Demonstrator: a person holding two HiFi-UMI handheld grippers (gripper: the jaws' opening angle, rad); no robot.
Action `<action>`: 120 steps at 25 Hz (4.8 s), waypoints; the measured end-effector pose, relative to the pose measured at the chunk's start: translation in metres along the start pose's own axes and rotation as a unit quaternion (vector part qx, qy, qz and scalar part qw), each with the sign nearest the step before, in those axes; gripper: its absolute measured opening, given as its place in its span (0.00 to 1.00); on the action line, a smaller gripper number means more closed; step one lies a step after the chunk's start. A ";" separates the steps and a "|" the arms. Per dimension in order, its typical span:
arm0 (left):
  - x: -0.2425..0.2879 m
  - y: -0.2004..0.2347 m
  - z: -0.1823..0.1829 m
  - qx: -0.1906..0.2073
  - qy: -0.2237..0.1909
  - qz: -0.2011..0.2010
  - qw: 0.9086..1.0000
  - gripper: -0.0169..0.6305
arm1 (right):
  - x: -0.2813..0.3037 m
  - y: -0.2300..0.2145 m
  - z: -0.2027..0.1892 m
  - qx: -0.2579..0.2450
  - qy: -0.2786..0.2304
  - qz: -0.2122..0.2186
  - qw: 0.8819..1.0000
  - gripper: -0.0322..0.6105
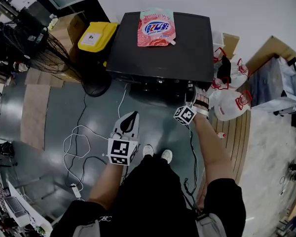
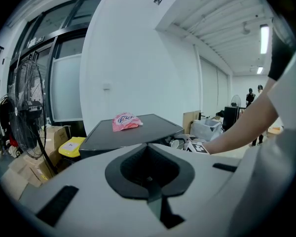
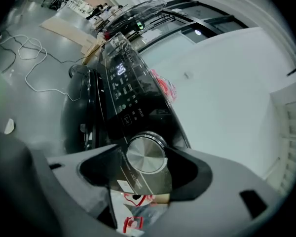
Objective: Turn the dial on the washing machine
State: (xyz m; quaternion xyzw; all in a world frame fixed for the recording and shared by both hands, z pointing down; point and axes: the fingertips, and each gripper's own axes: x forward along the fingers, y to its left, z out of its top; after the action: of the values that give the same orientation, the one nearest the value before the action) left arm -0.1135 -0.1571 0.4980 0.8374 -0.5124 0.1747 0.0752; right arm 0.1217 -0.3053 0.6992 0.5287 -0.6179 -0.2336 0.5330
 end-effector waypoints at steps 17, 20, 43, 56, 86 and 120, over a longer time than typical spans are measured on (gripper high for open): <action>-0.002 0.007 -0.006 -0.019 0.005 0.007 1.000 0.01 | 0.002 -0.009 -0.004 0.158 0.004 0.006 0.987 0.46; -0.004 0.007 -0.007 -0.022 0.004 0.009 1.000 0.01 | 0.000 -0.011 -0.004 0.229 0.001 0.026 0.973 0.46; -0.014 0.002 -0.009 -0.001 0.009 0.020 1.000 0.01 | 0.001 -0.018 -0.011 0.487 -0.031 0.121 0.864 0.45; -0.021 0.005 -0.013 -0.002 0.012 0.024 1.000 0.01 | -0.001 -0.018 -0.018 0.661 -0.060 0.171 0.729 0.45; -0.014 0.001 -0.014 -0.003 0.016 0.017 1.000 0.01 | 0.002 -0.016 -0.022 0.808 -0.091 0.221 0.538 0.46; 0.002 -0.009 0.054 -0.014 -0.071 -0.034 0.997 0.01 | -0.201 -0.171 0.057 0.626 -0.281 0.062 0.725 0.18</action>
State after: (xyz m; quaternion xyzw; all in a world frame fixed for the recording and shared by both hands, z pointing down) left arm -0.0929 -0.1707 0.4487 0.8634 -0.4903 0.1048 0.0563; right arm 0.1138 -0.1964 0.4527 0.6126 -0.7769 0.1023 -0.1036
